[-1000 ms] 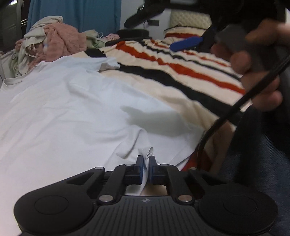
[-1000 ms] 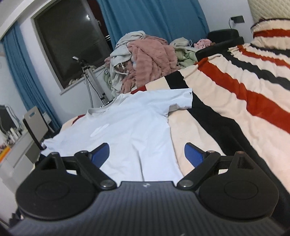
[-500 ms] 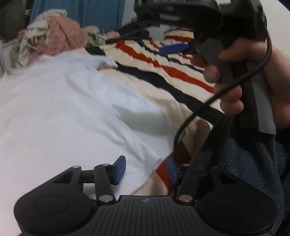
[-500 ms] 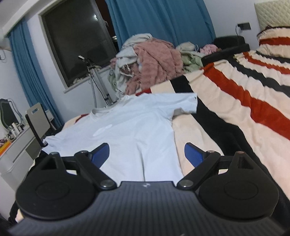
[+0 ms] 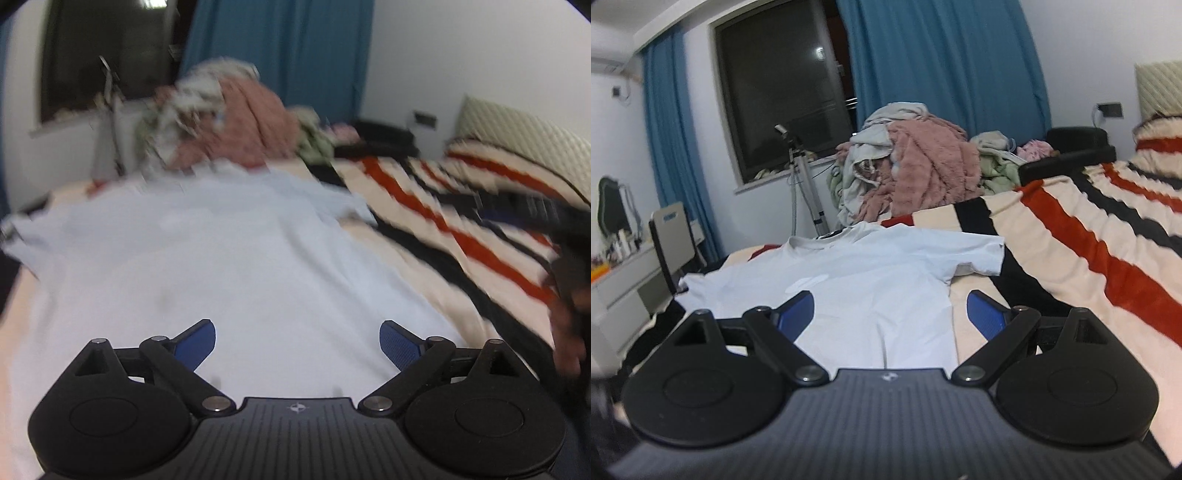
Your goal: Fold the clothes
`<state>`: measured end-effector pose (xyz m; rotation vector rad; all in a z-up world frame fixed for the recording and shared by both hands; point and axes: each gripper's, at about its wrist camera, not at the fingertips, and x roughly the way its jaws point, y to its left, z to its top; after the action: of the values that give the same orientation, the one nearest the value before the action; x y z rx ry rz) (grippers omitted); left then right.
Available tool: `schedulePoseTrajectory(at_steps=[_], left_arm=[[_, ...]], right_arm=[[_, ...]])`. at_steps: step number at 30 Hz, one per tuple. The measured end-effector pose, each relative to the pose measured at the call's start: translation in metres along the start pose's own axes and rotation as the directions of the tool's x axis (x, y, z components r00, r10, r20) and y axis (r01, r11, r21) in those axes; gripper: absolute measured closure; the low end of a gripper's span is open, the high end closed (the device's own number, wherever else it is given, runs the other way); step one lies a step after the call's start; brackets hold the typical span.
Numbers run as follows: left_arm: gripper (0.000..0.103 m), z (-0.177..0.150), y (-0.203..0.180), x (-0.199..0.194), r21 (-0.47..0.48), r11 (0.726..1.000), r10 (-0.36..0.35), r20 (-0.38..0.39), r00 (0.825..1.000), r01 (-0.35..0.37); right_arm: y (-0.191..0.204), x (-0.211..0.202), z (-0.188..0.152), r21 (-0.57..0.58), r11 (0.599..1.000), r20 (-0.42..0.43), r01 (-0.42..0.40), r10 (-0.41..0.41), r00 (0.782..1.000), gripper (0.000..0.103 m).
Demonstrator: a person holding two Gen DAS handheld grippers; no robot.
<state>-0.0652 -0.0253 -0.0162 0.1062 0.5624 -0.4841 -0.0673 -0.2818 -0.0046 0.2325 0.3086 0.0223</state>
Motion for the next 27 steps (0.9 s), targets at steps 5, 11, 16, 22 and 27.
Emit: schedulePoseTrajectory(at_steps=[5, 11, 16, 22, 27], left_arm=[[0.001, 0.021, 0.012, -0.004, -0.051, 0.996, 0.083, 0.134, 0.987, -0.077], [0.001, 0.011, 0.032, 0.002, -0.170, 0.982, 0.100, 0.104, 0.990, -0.081], [0.001, -0.007, 0.053, 0.005, -0.260, 0.959, 0.136, 0.054, 0.989, -0.117], [0.001, -0.017, 0.069, 0.021, -0.305, 0.937, 0.185, 0.018, 0.983, -0.171], [0.001, -0.016, 0.065, 0.035, -0.263, 0.931, 0.270, 0.037, 0.962, -0.252]], right_arm=[[0.014, 0.001, -0.002, -0.074, 0.997, 0.008, -0.015, 0.016, 1.000, 0.045], [0.011, 0.032, 0.011, 0.069, 0.988, -0.006, -0.138, 0.139, 0.990, 0.000], [-0.014, 0.120, 0.026, 0.330, 0.931, -0.046, -0.156, 0.181, 0.982, 0.000], [-0.090, 0.241, 0.001, 0.579, 0.815, -0.083, -0.041, 0.109, 0.991, 0.001], [-0.147, 0.303, -0.033, 0.688, 0.726, -0.079, 0.003, 0.071, 0.994, 0.000]])
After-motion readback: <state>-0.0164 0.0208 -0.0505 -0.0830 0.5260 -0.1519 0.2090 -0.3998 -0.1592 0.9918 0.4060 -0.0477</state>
